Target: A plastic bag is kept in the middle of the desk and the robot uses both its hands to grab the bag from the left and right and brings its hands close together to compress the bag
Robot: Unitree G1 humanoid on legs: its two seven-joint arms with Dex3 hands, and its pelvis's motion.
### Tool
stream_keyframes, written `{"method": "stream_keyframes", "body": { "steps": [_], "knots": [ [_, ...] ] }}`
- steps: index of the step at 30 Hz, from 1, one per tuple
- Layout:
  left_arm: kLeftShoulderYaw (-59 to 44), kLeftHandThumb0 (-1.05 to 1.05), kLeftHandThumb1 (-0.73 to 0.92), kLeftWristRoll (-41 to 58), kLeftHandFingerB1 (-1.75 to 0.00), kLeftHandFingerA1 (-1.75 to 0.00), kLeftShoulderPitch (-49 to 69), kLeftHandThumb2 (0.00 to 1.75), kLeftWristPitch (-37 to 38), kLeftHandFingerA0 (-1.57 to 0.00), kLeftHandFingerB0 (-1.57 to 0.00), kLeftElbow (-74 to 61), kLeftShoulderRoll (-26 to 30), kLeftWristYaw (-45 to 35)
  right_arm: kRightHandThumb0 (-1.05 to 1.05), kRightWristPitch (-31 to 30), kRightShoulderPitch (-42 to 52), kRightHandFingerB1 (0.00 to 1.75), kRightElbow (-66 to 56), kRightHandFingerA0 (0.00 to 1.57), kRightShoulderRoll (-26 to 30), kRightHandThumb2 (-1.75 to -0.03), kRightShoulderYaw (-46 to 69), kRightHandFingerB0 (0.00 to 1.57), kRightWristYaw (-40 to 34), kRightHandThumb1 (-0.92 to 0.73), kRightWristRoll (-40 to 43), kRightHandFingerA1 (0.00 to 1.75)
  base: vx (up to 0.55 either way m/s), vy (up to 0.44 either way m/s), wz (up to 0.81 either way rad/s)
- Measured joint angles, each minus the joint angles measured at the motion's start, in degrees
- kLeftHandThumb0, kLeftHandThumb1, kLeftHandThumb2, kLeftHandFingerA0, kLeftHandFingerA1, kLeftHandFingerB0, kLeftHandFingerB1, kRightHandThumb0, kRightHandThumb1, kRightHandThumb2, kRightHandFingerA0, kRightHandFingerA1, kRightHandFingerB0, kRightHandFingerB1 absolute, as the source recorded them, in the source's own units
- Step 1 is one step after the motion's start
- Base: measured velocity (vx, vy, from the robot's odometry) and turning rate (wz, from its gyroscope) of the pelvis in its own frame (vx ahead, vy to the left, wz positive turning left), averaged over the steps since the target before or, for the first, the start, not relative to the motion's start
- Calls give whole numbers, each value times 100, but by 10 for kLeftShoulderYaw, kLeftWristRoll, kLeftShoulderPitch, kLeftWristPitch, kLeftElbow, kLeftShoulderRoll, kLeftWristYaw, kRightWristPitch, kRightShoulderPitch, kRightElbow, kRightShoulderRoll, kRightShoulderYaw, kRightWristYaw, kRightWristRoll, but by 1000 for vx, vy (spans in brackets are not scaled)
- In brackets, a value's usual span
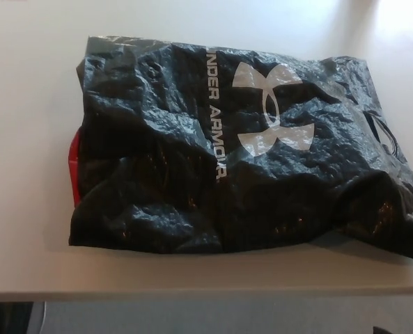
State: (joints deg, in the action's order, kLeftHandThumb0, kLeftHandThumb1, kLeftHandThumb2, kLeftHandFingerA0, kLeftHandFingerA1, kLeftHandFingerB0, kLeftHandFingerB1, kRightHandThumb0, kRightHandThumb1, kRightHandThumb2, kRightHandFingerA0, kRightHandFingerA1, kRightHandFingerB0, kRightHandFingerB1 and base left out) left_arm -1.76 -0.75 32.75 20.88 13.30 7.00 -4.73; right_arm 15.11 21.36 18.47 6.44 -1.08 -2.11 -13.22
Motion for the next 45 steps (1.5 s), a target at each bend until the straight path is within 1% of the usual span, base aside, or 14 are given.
{"method": "stream_keyframes", "body": {
  "steps": [8, 12, 13, 15, 16, 22, 23, 26, 27, 36, 37, 38, 42, 45],
  "knots": [
    [-8, -63, 76, 19, -33, -43, 44, 62, 69, -24, -15, -94, -4, -5, -75, 56, 26, 42, -82, 7, -3, -97, 0, 5, -22, -60, -13, 44, 0, 0, 0],
    [-14, -61, 75, 27, -32, -43, 61, 62, 105, -21, -14, -129, -6, -8, -37, 82, 40, 48, -115, 0, -4, -108, 0, 0, -32, -52, -20, 50, 0, 0, 0],
    [-14, -64, 77, 29, -33, -43, 63, 62, 111, -23, -15, -134, -6, -9, -71, 87, 43, 29, -120, 12, -4, -64, 0, 13, -35, -82, -22, 33, 0, 0, 0],
    [-15, -63, 76, 35, -32, -43, 69, 62, 127, -24, -16, -146, -7, -10, -37, 99, 49, 48, -133, 0, -4, -106, 0, 0, -40, -49, -26, 49, 0, 0, 0],
    [-16, -62, 76, 36, -32, -42, 70, 62, 132, -23, -15, -149, -7, -10, -73, 102, 50, 28, -136, 14, -4, -63, 0, 13, -42, -80, -27, 33, 0, 0, 0],
    [-20, -67, 77, 48, -32, -43, 90, 62, 188, -21, -16, -173, -8, -15, -78, 146, 71, 32, -166, 3, -5, -96, 0, 8, -57, -60, -34, 39, 0, 0, 0],
    [-20, -37, 53, 50, -49, -52, 92, 109, 196, -3, 0, -175, -9, -15, -84, 152, 75, 34, -168, 0, -5, -95, 0, 12, -59, -59, -37, 42, 0, 0, 0],
    [-19, -38, 54, 57, -50, -52, 100, 110, 219, -2, 0, -179, -10, -17, -77, 174, 83, 30, -174, 0, -6, -93, 1, 10, -70, -55, -50, 36, 0, 0, 0],
    [-19, -72, 80, 59, -37, -47, 101, 63, 228, -18, -14, -181, -10, -18, -78, 182, 85, 19, -177, 0, -6, -94, 3, 0, -75, -58, -56, 24, 0, 0, 0],
    [-62, -81, 83, 84, -51, -65, 73, 65, 291, -20, -19, -296, -18, -14, -77, 243, 76, 26, -268, 0, -6, -99, 22, 0, -90, -58, -69, 30, 0, 0, 0],
    [-83, -84, 82, 85, -49, -63, 52, 65, 298, -17, -14, -315, -19, -10, -79, 248, 71, 6, -288, 0, -6, -64, 27, 0, -90, -75, -69, 23, 0, 0, 0],
    [-93, -93, 70, 86, -43, -58, 41, 109, 300, -4, -5, -323, -19, -8, -105, 250, 69, 1, -297, 0, -5, -101, 30, 0, -90, -70, -69, 9, 0, 0, 0],
    [-202, -92, 74, 88, -17, -32, -77, 120, 302, 0, 0, -390, 16, 9, -105, 258, 0, 11, -366, 0, 19, -106, 76, 0, -90, -68, -74, 16, 0, 0, 0],
    [-263, -105, 78, 86, -8, -29, -133, 120, 277, -1, -3, -414, 66, 14, -92, 245, -52, 0, -396, 0, 39, -64, 111, 0, -87, -78, -77, 0, 0, 0, 0]
  ]
}}
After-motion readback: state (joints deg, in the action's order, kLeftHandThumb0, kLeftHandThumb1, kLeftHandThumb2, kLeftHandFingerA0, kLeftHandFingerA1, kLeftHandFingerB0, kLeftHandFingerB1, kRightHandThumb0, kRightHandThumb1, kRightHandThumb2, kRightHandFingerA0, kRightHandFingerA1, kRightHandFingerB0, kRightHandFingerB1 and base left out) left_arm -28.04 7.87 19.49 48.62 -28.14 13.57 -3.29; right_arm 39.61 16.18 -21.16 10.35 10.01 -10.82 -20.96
